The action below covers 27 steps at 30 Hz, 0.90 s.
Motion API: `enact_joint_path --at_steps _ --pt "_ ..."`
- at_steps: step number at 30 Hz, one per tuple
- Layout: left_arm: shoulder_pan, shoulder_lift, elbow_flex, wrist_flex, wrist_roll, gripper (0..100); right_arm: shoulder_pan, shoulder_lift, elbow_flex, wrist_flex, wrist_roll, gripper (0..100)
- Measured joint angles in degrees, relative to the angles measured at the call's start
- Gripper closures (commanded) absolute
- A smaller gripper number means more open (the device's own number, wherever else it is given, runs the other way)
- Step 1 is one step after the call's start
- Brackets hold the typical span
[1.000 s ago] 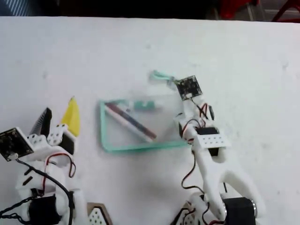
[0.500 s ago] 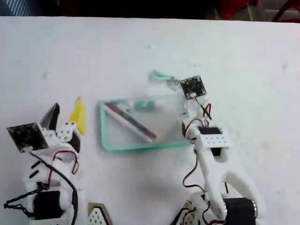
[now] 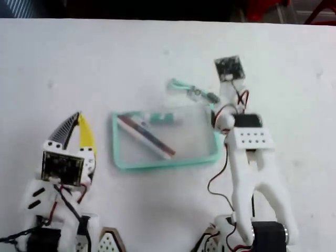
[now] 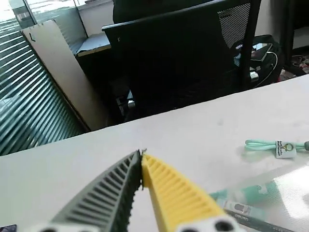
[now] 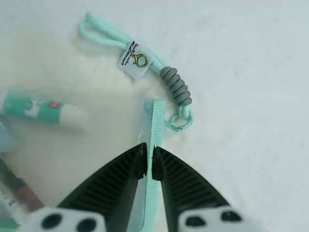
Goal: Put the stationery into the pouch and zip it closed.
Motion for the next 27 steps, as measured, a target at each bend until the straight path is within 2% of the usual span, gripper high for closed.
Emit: enact_joint_path --at_steps 6,13,17,20,23,27 --pt "0.00 12.75 -18.55 10.29 -2.37 98 -0.09 0.00 -26.99 24.00 -3.16 98.2" --pt "0.00 20.57 -33.58 18.81 -2.55 98 -0.09 -0.09 -49.58 41.14 -4.92 98.2" --pt "-0.26 20.92 -37.80 21.45 -2.55 98 -0.09 -4.57 -53.89 42.64 -5.19 98.2" --pt "-2.99 20.92 -40.18 22.42 -2.55 98 -0.53 -11.78 -54.51 42.64 -5.19 98.2" --pt "-6.15 20.92 -41.85 23.21 -2.55 98 -5.54 -20.84 -54.51 42.64 -5.19 98.2" --pt "-6.95 20.92 -45.36 26.90 -2.55 98 -14.42 -34.37 -55.30 42.64 -5.19 98.2"
